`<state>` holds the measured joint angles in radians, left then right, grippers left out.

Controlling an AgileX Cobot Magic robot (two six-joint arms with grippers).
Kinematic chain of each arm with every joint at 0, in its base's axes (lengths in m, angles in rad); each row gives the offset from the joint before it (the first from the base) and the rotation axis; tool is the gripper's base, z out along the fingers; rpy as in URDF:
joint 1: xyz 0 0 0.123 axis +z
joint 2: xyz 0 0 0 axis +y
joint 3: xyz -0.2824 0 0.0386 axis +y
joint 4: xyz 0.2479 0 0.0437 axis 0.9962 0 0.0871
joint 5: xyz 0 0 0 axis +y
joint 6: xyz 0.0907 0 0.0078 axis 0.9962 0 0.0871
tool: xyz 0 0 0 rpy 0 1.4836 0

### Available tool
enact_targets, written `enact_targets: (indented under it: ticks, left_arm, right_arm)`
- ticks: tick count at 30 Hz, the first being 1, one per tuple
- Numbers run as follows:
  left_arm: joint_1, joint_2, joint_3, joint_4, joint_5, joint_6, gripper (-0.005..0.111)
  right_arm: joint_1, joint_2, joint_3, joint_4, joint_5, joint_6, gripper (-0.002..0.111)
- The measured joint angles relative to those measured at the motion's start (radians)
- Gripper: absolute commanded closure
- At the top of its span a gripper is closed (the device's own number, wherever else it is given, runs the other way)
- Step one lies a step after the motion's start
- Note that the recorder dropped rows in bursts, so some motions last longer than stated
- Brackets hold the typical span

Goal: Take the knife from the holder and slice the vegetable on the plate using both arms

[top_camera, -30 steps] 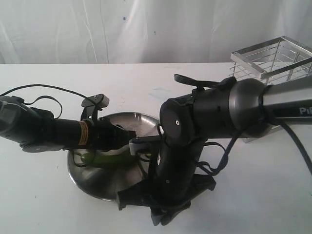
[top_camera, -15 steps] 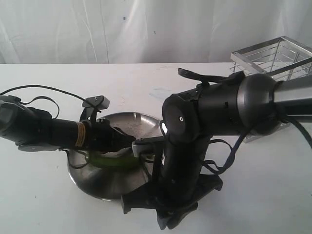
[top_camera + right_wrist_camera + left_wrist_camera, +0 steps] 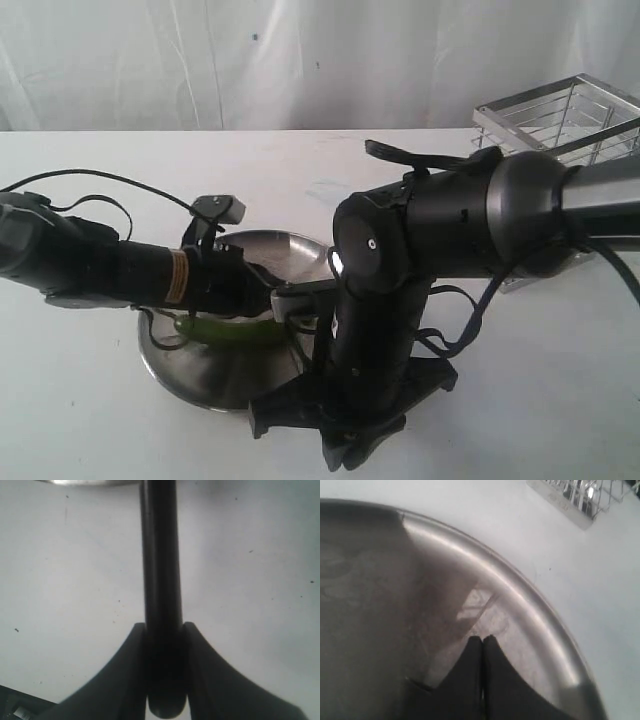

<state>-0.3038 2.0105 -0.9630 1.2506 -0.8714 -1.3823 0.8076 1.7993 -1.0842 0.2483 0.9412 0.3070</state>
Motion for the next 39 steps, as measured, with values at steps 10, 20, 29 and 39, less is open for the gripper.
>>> enact_targets:
  ticks: [10, 20, 29, 39]
  left_arm:
    - [-0.045, -0.020, -0.019, 0.108, 0.162, -0.074, 0.107]
    - [-0.046, -0.033, -0.032, 0.290, 0.293, -0.286, 0.107]
    - [-0.046, -0.038, -0.027, 0.199, 0.268, -0.224, 0.107]
    - [-0.046, -0.125, 0.005, 0.137, 0.190, -0.107, 0.107]
  right_arm:
    - [0.000, 0.000, 0.000, 0.000, -0.002, 0.004, 0.108]
    - [0.002, 0.000, 0.000, 0.000, 0.016, -0.015, 0.108]
    - [0.002, 0.000, 0.000, -0.018, 0.024, -0.019, 0.108]
    - [0.002, 0.000, 0.000, -0.027, 0.042, 0.003, 0.108]
